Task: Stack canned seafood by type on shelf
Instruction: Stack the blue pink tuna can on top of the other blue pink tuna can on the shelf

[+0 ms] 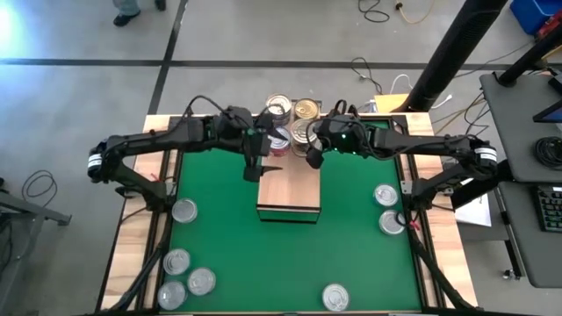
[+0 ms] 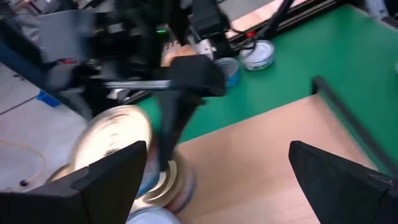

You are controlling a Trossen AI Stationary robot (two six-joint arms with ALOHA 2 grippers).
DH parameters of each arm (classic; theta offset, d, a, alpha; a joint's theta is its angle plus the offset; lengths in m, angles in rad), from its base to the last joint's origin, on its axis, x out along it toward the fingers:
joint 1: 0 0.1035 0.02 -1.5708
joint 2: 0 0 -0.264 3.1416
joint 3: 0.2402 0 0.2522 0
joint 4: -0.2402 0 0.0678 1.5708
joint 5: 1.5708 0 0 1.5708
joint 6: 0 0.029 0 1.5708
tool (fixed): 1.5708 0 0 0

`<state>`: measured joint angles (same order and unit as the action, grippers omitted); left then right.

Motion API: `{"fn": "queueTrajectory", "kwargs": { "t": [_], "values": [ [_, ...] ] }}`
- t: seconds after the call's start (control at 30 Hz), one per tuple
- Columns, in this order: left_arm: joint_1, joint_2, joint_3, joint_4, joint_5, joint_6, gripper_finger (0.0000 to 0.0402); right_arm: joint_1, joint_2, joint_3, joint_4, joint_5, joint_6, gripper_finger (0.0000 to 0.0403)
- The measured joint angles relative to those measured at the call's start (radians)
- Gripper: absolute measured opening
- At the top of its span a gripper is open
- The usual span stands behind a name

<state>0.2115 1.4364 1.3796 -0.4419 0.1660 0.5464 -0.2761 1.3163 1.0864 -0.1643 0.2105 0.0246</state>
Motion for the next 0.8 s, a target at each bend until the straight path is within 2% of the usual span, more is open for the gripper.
{"fn": "queueTrajectory", "kwargs": {
  "t": [0.17, 0.3, 0.5, 0.67, 0.8],
  "values": [
    [0.081, 0.003, -0.001, 0.029, 0.111, 0.006, 0.0378, 0.0, 0.011, -0.01, 0.009, -0.009, 0.01, 0.0368],
    [0.119, 0.027, -0.001, 0.047, 0.116, 0.014, 0.0378, -0.008, 0.034, -0.01, -0.004, -0.01, 0.029, 0.0368],
    [0.116, 0.081, -0.001, 0.031, 0.144, 0.077, 0.0378, -0.029, 0.062, -0.011, 0.002, -0.008, 0.046, 0.0368],
    [0.134, 0.128, 0.073, -0.059, 0.141, 0.106, 0.0378, -0.032, 0.06, -0.011, -0.003, -0.009, 0.055, 0.0368],
    [0.141, 0.178, 0.166, -0.119, 0.143, 0.141, 0.0378, -0.032, 0.059, -0.011, -0.01, -0.056, 0.076, 0.0378]
  ]
}}
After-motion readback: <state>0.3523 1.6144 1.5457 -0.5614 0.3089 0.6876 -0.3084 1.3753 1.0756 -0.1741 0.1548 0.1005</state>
